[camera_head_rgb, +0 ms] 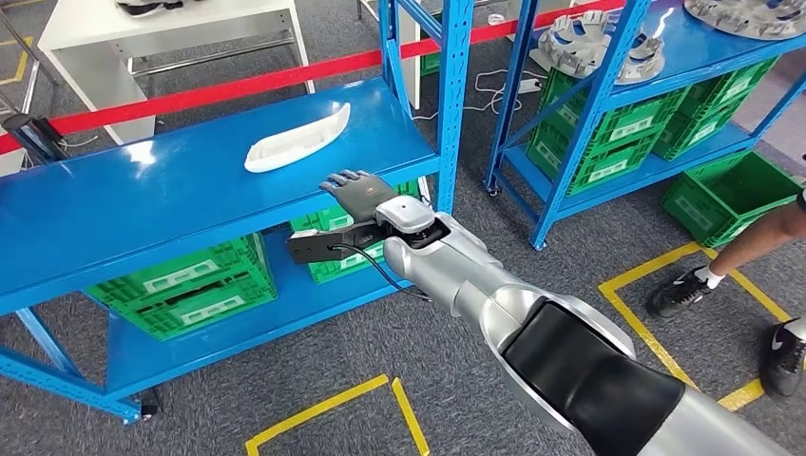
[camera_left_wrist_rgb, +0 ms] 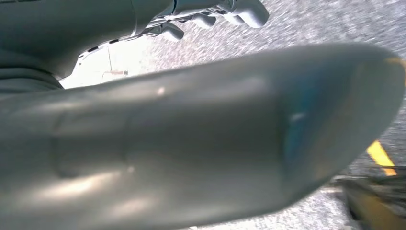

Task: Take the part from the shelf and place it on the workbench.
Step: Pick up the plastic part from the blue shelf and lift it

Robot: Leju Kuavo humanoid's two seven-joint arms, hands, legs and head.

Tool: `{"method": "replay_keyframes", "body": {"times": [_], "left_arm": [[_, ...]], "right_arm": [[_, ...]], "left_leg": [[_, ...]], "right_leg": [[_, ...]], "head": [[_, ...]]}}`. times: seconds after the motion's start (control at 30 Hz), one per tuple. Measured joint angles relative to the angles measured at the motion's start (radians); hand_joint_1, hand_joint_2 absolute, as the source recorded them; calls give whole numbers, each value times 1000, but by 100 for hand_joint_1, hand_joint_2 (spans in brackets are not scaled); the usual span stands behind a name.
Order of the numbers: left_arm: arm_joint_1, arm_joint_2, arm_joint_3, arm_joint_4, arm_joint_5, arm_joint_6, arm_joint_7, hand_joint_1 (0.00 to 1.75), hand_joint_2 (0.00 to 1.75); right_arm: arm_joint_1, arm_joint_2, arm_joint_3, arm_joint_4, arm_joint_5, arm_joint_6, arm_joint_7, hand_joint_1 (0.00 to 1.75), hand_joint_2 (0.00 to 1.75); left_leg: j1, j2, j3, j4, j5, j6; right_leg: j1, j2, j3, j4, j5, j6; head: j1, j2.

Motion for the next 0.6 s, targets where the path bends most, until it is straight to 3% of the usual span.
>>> {"method": "replay_keyframes", "body": {"times": [0.03,0.1,0.13,0.17,0.23,0.27,0.3,0.33,0.4,0.43,0.47,0.5,0.53,0.6], "left_arm": [[5,0,0,1,-2,0,0,0,0],[11,-2,1,5,-6,0,1,0,0],[12,-2,2,5,-9,0,2,0,0],[12,-3,2,4,-12,-1,4,0,0],[2,-4,3,-1,-15,-1,5,0,0],[-5,-6,4,-2,-16,-1,4,0,0],[-12,-7,4,-3,-16,-2,4,0,0],[-17,-8,5,-4,-15,-4,3,0,0],[-21,-9,7,-4,-15,-14,0,0,0],[-22,-9,8,-4,-15,-19,-2,0,0],[-20,-11,8,-4,-14,-24,-4,0,0],[-17,-13,9,-4,-14,-26,-7,0,0],[-14,-15,10,-4,-13,-29,-10,0,0],[-10,-18,13,-3,-14,-32,-14,0,0]], "right_arm": [[0,-1,4,0,-1,-1,4,0,0],[1,-5,13,4,-4,-3,10,0,0],[-1,-7,17,4,-6,-4,13,0,0],[-9,-9,21,1,-10,-7,17,0,0],[-47,-6,25,-8,-20,-15,25,0,0],[-72,-5,26,-12,-26,-20,28,0,0],[-95,-3,28,-15,-31,-24,30,0,0],[-109,-3,31,-17,-37,-27,31,0,0],[-116,-3,40,-18,-51,-32,33,0,0],[-115,-3,45,-18,-59,-34,34,0,0],[-114,-3,49,-20,-68,-37,35,0,0],[-115,-4,51,-22,-77,-42,36,0,0],[-115,-4,54,-25,-85,-46,37,0,0],[-114,-6,59,-31,-97,-50,37,0,0]], "left_leg": [[-1,0,-15,-56,55,4],[-5,3,-24,-184,251,16],[-9,5,-18,-227,325,22],[-12,7,-8,-250,356,27],[-14,7,18,-250,329,39],[-13,7,32,-249,324,45],[-13,8,47,-247,323,53],[-12,11,61,-246,325,58],[-8,13,81,-243,322,64],[-6,11,84,-241,315,62],[-3,9,86,-239,308,59],[-1,7,86,-234,301,55],[3,7,87,-228,293,50],[7,7,87,-215,278,36]], "right_leg": [[0,2,32,-4,-23,2],[1,5,90,-12,-70,9],[3,7,122,-19,-99,14],[4,8,149,-14,-110,19],[3,5,171,38,-102,29],[2,-2,152,94,-84,34],[1,-9,120,154,-86,40],[0,-16,80,209,-104,46],[-4,-24,2,287,-191,56],[-8,-26,-29,293,-235,59],[-11,-26,-52,276,-258,61],[-14,-27,-64,241,-251,63],[-17,-28,-67,186,-201,66],[-17,-35,-69,101,-75,66]], "head": [[0,0],[-2,0],[-3,0],[-3,0],[0,0],[1,0],[1,0],[1,0],[2,0],[3,0],[6,0],[8,0],[10,0],[12,0]]}}
